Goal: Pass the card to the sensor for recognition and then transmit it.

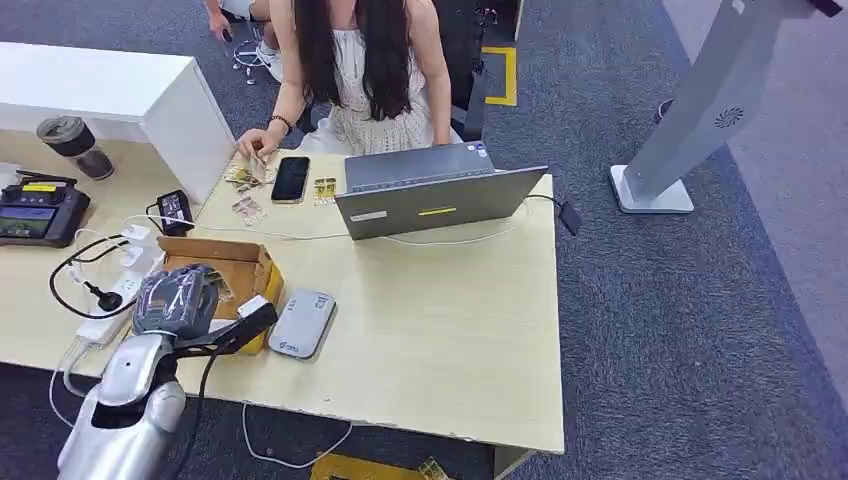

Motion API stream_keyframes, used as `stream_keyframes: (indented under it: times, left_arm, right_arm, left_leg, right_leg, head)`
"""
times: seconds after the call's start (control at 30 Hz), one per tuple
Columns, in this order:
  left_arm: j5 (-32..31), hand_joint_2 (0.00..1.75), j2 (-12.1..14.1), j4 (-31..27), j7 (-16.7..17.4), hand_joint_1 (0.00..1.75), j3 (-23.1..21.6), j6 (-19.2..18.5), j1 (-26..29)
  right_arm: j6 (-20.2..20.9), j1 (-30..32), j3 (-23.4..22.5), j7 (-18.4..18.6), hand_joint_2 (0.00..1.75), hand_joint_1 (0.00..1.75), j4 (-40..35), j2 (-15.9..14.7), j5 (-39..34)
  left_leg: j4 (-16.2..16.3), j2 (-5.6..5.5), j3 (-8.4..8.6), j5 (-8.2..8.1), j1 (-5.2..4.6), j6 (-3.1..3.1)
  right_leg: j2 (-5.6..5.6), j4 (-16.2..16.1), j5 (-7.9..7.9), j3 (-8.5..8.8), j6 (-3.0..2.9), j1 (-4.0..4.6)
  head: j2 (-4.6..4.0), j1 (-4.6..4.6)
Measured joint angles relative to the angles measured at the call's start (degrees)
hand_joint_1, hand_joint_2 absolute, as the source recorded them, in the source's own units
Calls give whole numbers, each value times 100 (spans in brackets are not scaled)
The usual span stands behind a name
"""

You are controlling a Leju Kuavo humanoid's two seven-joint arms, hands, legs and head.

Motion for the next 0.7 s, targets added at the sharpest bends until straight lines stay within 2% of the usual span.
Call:
stream_keyframes:
  times: [0.33, 0.57, 0.7]
  left_arm:
    - [2, 175, -11, -83, 78, 175, -420, -164, -1162]
    - [-2, 175, 13, 173, 203, 175, -510, -247, -1958]
    - [-9, 175, 26, 310, 216, 175, -555, -240, -2142]
  right_arm:
    - [0, -26, 33, -28, 0, 0, 37, 2, 103]
    - [0, -35, 92, 4, 0, 0, 46, 15, 205]
    - [0, -36, 120, 7, 0, 0, 48, 20, 208]
  left_leg:
    - [1, 1, -1, 0, 0, 0]
    - [1, 2, -1, 1, 0, 0]
    - [1, 2, -1, 1, 0, 0]
  right_leg:
    - [1, 1, 3, -2, 0, 0]
    - [3, 2, 3, -3, -1, 0]
    - [4, 2, 3, -3, -1, 0]
  head:
    - [0, 0]
    - [0, -2]
    - [0, -2]
